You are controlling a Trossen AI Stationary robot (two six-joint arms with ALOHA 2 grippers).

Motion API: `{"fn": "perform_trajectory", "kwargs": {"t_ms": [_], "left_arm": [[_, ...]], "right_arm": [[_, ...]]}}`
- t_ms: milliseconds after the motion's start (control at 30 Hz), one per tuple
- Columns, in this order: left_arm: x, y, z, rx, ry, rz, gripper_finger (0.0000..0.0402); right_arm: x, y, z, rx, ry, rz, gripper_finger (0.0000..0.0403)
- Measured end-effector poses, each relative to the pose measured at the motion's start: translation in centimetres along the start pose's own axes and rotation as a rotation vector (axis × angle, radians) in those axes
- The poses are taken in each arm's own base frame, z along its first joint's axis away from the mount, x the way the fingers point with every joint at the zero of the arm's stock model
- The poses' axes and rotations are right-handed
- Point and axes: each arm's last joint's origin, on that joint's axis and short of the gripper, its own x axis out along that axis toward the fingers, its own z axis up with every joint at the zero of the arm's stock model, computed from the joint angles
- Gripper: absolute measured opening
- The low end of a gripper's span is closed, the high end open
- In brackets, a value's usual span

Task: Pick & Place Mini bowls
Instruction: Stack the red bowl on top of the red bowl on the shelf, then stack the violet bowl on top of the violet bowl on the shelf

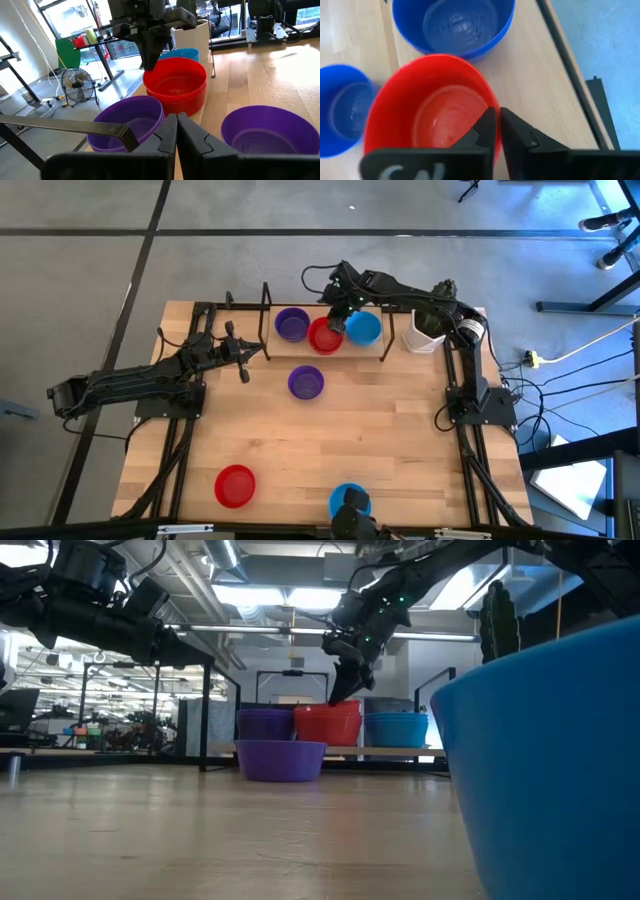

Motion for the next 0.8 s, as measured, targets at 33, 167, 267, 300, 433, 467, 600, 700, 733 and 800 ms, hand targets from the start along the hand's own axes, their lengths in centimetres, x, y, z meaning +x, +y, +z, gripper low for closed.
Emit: {"fn": "perform_trajectory", "kwargs": {"t_ms": [33,167,267,300,433,467,600,700,733,800], "left_arm": [[0.0,0.0,0.0,0.000,0.000,0.000,0.0007],[0.0,0.0,0.0,0.000,0.000,0.000,0.0007],[0.0,0.0,0.0,0.000,0.000,0.000,0.0004],[0.0,0.0,0.0,0.000,0.000,0.000,0.0004],[0.0,0.0,0.0,0.000,0.000,0.000,0.0006],[0.0,0.0,0.0,0.000,0.000,0.000,0.0007],[0.0,0.0,0.0,0.000,0.000,0.000,0.0007],[0.0,0.0,0.0,0.001,0.000,0.000,0.0004],[0.0,0.0,0.0,0.001,0.000,0.000,0.0004],[0.0,0.0,0.0,0.002,0.000,0.000,0.0004]], "right_arm": [[0.1,0.1,0.0,-0.005,0.006,0.003,0.0036],[0.3,0.2,-0.2,-0.016,0.025,0.008,0.0066],[0.3,0.2,-0.2,-0.021,0.018,0.006,0.0087],[0.3,0.2,-0.1,-0.021,0.017,0.006,0.0093],[-0.4,0.1,0.6,-0.029,-0.007,-0.007,0.0111],[-0.7,0.1,1.0,-0.034,-0.020,-0.012,0.0113],[-3.3,0.8,2.6,-0.070,-0.077,-0.004,0.0112],[-7.0,3.0,4.1,-0.177,-0.217,0.044,0.0097],[-8.5,4.0,4.7,-0.219,-0.291,0.072,0.0089],[-11.6,6.4,5.5,-0.307,-0.456,0.154,0.0068]]}}
